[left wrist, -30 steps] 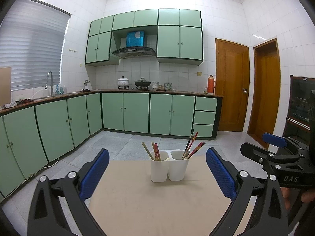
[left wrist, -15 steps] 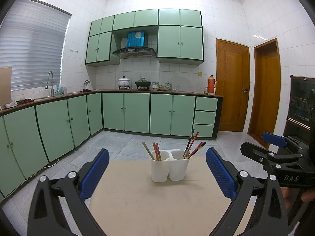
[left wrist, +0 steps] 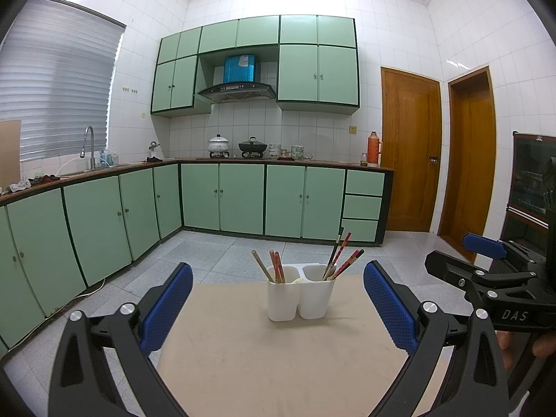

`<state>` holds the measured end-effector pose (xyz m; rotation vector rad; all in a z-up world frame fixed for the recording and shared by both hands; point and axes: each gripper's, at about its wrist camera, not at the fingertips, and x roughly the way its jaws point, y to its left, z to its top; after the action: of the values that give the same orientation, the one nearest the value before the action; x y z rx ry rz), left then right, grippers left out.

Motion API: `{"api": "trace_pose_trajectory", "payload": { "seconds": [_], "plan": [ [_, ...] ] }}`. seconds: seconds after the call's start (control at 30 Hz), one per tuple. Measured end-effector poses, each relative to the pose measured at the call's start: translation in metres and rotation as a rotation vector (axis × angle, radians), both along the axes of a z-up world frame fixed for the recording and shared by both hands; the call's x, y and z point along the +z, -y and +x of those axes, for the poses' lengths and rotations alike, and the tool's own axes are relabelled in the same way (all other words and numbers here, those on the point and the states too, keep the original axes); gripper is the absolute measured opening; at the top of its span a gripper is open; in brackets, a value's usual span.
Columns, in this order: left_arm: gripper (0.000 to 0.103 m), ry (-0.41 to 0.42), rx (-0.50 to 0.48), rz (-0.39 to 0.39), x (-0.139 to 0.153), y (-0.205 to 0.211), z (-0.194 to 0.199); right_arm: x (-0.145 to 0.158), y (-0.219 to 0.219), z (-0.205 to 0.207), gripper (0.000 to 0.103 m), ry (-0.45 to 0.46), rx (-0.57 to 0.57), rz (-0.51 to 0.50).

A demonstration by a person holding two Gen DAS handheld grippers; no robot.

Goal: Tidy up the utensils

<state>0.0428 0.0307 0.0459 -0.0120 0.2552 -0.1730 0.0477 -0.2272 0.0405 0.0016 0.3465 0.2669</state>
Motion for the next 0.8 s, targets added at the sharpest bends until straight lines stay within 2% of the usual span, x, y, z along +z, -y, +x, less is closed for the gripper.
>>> {"api": "trace_pose_trajectory", "payload": {
  "seconds": [0.8],
  "plan": [
    [0.097,-0.002,0.002,-0.001,-0.0001,-0.0026,-0.0019,-0.0004,-0.0002,-0.0006,0.097,-0.003,0.0,-0.002]
  ]
}}
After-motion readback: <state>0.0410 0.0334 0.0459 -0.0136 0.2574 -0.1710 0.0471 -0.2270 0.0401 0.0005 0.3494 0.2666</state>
